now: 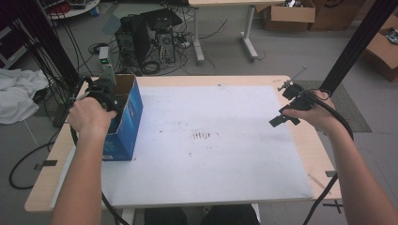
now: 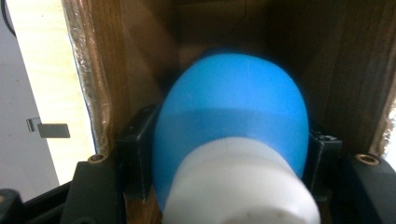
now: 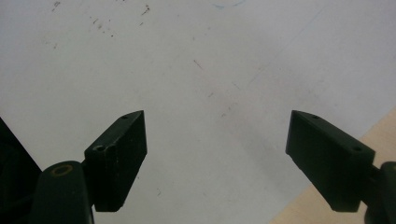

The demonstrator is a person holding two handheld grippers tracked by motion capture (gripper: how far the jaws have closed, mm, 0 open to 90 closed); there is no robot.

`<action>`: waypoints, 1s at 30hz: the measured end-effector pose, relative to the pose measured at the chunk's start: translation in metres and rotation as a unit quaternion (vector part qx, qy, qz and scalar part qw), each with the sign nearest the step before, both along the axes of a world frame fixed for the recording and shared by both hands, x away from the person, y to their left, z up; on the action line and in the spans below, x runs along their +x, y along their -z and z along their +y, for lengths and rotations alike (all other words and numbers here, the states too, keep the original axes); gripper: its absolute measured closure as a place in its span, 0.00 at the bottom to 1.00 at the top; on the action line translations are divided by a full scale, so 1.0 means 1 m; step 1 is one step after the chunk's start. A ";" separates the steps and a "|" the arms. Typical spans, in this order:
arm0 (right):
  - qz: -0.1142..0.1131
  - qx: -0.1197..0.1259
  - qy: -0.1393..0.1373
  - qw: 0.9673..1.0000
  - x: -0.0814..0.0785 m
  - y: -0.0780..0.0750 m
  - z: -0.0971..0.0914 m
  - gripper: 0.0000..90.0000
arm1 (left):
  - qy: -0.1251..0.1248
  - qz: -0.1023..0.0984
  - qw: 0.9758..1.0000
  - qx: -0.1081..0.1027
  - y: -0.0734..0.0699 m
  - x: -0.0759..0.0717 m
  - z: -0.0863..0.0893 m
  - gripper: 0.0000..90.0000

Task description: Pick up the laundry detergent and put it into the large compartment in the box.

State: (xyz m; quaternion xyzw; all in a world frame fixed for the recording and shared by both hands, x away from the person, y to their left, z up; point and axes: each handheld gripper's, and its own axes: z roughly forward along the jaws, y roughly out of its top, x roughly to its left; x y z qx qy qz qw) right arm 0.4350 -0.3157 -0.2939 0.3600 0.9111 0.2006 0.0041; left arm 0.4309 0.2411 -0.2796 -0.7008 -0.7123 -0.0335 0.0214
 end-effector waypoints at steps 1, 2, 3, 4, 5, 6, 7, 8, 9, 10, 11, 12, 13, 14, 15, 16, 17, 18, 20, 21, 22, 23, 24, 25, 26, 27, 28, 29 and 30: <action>0.000 0.001 0.001 1.000 0.000 0.000 0.000 0.23 | 0.000 0.004 1.000 0.001 0.000 0.000 0.000 0.40; 0.000 0.001 0.001 1.000 0.000 0.000 0.000 0.23 | 0.000 0.004 1.000 0.001 0.000 0.000 0.000 0.39; 0.000 0.000 0.001 1.000 0.000 0.000 0.000 0.23 | -0.003 0.008 1.000 0.000 0.001 -0.001 0.001 0.37; 0.001 0.000 0.001 1.000 0.000 0.000 0.000 0.23 | -0.003 0.006 1.000 -0.002 0.000 -0.001 0.001 0.37; 0.001 0.001 0.001 1.000 0.000 0.000 0.000 0.23 | -0.003 0.004 1.000 -0.005 0.000 -0.001 0.001 0.36; 0.001 0.001 0.000 1.000 0.000 0.000 0.000 0.23 | -0.003 0.004 1.000 -0.005 0.000 -0.001 0.001 0.35; 0.001 0.001 0.000 1.000 0.000 0.000 0.000 0.23 | -0.003 0.003 1.000 -0.008 -0.001 -0.001 0.001 0.35; 0.000 0.003 0.000 1.000 0.000 0.000 0.000 0.23 | -0.001 0.004 1.000 -0.009 -0.002 -0.002 0.000 0.32; 0.001 0.002 0.000 1.000 0.000 0.000 0.000 0.23 | 0.000 0.004 1.000 -0.008 -0.004 -0.002 0.000 0.32; 0.001 0.002 0.000 1.000 0.000 0.000 0.000 0.23 | 0.000 0.004 1.000 -0.008 -0.004 -0.002 0.000 0.31; 0.001 0.002 0.000 1.000 0.000 0.000 0.000 0.23 | 0.000 0.003 1.000 -0.008 -0.005 -0.002 0.000 0.31; 0.000 0.002 0.000 1.000 0.000 0.000 -0.001 0.23 | -0.001 0.001 1.000 -0.004 -0.008 -0.003 0.000 0.30; 0.000 0.002 0.000 1.000 0.000 0.000 -0.001 0.23 | -0.003 0.001 1.000 -0.001 -0.010 -0.004 0.000 0.29; 0.000 0.002 0.000 1.000 0.000 0.000 -0.001 0.23 | -0.003 0.001 1.000 0.000 -0.013 -0.004 0.000 0.26; 0.000 0.002 0.000 1.000 0.000 0.000 -0.001 0.23 | -0.004 -0.003 1.000 -0.002 -0.016 -0.004 0.000 0.26; 0.000 0.003 -0.001 1.000 0.000 -0.001 -0.001 0.23 | -0.004 -0.006 1.000 -0.002 -0.019 -0.005 0.000 0.24; 0.000 0.003 -0.001 1.000 0.000 -0.001 -0.001 0.23 | -0.004 -0.007 1.000 -0.001 -0.022 -0.006 0.000 0.24; 0.000 0.003 -0.001 1.000 0.000 -0.001 -0.001 0.23 | -0.004 -0.007 1.000 0.000 -0.025 -0.006 0.000 0.23; -0.001 0.004 -0.001 1.000 0.000 -0.001 -0.001 0.23 | 0.000 -0.009 1.000 0.001 -0.032 -0.007 -0.001 0.22; -0.001 0.004 -0.001 1.000 0.000 -0.001 -0.001 0.23 | 0.000 -0.009 1.000 0.001 -0.032 -0.007 -0.001 0.21; -0.001 0.005 -0.001 1.000 0.000 -0.001 0.000 0.23 | 0.002 -0.011 1.000 0.002 -0.035 -0.008 -0.002 0.21; -0.001 0.005 -0.002 1.000 0.000 -0.002 0.000 0.23 | 0.003 -0.014 1.000 0.004 -0.038 -0.008 -0.003 0.20; -0.001 0.003 -0.002 1.000 -0.001 -0.002 0.000 0.23 | 0.007 -0.015 1.000 0.005 -0.042 -0.009 -0.004 0.19; -0.002 0.004 -0.003 1.000 -0.001 -0.003 0.000 0.23 | 0.011 -0.018 1.000 0.006 -0.046 -0.010 -0.006 0.19; -0.003 0.004 -0.004 1.000 -0.001 -0.004 0.000 0.23 | 0.017 -0.021 1.000 0.006 -0.050 -0.011 -0.008 0.18; -0.003 0.004 -0.004 1.000 -0.001 -0.004 0.001 0.23 | 0.028 -0.030 0.999 0.007 -0.059 -0.012 -0.012 0.17; -0.003 0.004 -0.004 1.000 -0.001 -0.004 0.001 0.23 | 0.028 -0.030 0.999 0.007 -0.059 -0.012 -0.012 0.17; -0.005 0.004 -0.004 1.000 -0.001 -0.005 0.001 0.23 | 0.043 -0.038 0.998 0.003 -0.067 -0.013 -0.019 0.17; -0.005 0.004 -0.004 1.000 -0.002 -0.006 0.001 0.23 | 0.050 -0.044 0.998 0.002 -0.070 -0.014 -0.023 0.17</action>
